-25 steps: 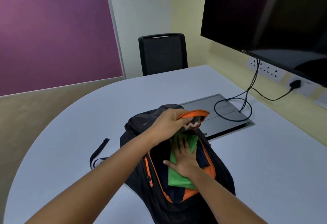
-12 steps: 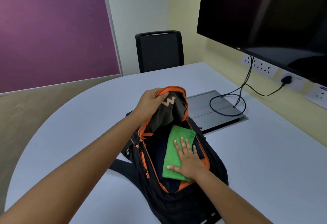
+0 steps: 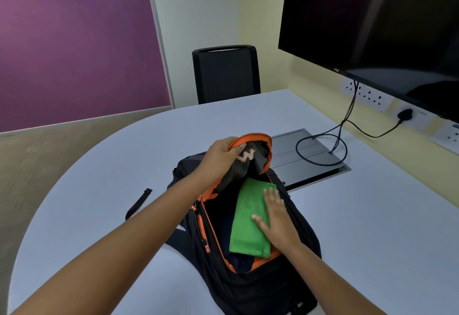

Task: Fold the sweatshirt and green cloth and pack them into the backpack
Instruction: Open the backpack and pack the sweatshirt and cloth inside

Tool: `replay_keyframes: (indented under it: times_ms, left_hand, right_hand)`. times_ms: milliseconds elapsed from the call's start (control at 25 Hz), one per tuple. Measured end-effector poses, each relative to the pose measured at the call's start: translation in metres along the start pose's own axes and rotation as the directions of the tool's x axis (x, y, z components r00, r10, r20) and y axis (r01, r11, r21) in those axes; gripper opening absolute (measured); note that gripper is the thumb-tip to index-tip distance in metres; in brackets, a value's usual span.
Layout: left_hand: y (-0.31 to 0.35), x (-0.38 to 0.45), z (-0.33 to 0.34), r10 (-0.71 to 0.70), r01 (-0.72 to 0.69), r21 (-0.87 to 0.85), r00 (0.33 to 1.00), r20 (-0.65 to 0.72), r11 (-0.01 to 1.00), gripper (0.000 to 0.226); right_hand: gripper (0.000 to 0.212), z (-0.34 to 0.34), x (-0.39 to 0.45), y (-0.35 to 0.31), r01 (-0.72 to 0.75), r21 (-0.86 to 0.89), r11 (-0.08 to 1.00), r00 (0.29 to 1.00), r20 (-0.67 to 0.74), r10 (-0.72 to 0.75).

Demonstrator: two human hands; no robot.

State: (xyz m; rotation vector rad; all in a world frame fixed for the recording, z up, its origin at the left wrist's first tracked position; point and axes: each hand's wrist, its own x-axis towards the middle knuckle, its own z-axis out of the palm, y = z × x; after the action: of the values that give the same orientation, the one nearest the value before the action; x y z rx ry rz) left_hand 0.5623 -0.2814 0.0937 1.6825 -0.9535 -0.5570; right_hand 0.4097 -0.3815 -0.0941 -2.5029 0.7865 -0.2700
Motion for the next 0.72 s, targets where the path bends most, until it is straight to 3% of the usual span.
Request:
replay_keyframes:
  times_ms: [80,160,320,520,560,640,720]
  left_hand:
    - [-0.004,-0.008,0.015,0.004,-0.003,-0.016,0.999,0.054,1.000,0.023]
    - [-0.008,-0.011,0.025,0.006,-0.006,-0.002,0.996,0.087,1.000,0.022]
    - [-0.006,-0.009,0.019,-0.019,0.022,-0.035,0.997,0.071,0.999,0.020]
    - [-0.003,-0.007,0.013,-0.020,0.021,-0.007,0.998,0.064,1.000,0.024]
    - [-0.004,-0.007,0.015,-0.027,0.027,0.002,0.997,0.069,1.000,0.023]
    - [-0.007,-0.010,0.023,-0.024,0.022,0.026,0.997,0.071,0.999,0.022]
    - [-0.017,-0.024,0.038,-0.001,-0.009,0.112,0.996,0.089,0.994,0.023]
  right_hand:
    - [0.084,-0.003,0.009,0.010,-0.153,0.088,0.984,0.982,-0.099,0.162]
    - [0.082,-0.002,0.024,0.012,-0.250,0.148,0.957,0.967,-0.018,0.256]
    - [0.088,0.008,0.042,-0.003,-0.219,0.264,0.939,0.965,0.203,0.168]
    - [0.084,-0.007,0.047,-0.001,-0.126,0.249,0.960,0.963,0.263,0.058]
    - [0.075,-0.014,0.043,0.001,-0.112,0.269,0.957,0.976,0.212,0.055]
    - [0.048,-0.027,0.033,0.014,-0.109,0.353,0.929,0.991,-0.033,0.129]
    - [0.032,-0.041,0.023,0.031,-0.170,0.466,0.868,0.945,-0.171,0.277]
